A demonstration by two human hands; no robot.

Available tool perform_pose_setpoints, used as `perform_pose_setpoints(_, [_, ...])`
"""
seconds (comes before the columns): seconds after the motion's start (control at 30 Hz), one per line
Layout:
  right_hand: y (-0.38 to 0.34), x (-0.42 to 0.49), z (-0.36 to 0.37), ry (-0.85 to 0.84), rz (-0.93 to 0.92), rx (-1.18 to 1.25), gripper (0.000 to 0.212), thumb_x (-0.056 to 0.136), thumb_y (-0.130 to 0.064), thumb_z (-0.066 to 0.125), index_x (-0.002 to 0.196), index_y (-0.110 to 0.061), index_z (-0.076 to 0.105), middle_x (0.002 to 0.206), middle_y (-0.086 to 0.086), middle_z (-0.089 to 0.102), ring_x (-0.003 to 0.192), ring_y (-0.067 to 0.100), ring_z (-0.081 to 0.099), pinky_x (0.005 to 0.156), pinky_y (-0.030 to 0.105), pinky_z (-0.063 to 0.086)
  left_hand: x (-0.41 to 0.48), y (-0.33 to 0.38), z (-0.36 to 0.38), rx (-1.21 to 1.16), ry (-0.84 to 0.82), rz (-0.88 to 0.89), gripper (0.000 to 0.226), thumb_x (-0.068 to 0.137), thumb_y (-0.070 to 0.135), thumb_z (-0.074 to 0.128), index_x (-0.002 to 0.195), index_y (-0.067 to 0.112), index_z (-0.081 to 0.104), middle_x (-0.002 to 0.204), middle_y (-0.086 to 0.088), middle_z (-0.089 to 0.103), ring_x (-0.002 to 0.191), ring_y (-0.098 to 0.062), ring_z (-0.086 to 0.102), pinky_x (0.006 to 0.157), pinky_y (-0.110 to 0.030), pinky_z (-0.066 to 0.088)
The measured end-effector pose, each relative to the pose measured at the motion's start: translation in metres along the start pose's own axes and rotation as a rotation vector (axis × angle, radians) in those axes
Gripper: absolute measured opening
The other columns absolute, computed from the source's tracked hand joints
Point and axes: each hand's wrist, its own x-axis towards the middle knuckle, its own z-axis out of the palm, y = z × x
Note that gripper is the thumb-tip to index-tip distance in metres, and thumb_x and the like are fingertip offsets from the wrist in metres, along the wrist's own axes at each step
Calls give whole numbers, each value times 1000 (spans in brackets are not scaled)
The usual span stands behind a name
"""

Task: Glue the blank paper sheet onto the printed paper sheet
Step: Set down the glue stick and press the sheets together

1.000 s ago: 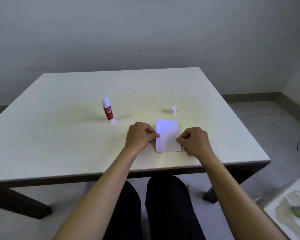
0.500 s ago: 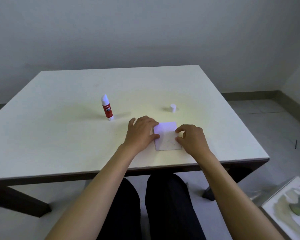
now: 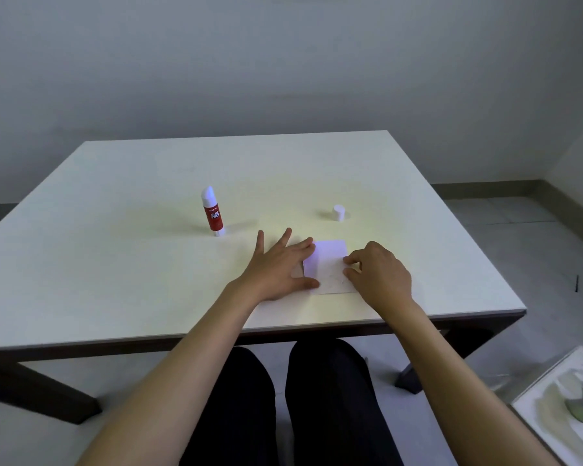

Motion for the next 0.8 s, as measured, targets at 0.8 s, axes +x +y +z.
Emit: perform_pose_setpoints(0.8, [-20, -6, 28, 126, -290, -13, 22, 90, -13, 49, 91, -7, 71, 110, -2, 71, 115, 27, 52, 100, 33, 33, -14, -38, -3, -129, -5, -56, 71, 88, 55, 48, 148, 32, 18, 157, 22, 8, 148, -14, -6, 114, -54, -17])
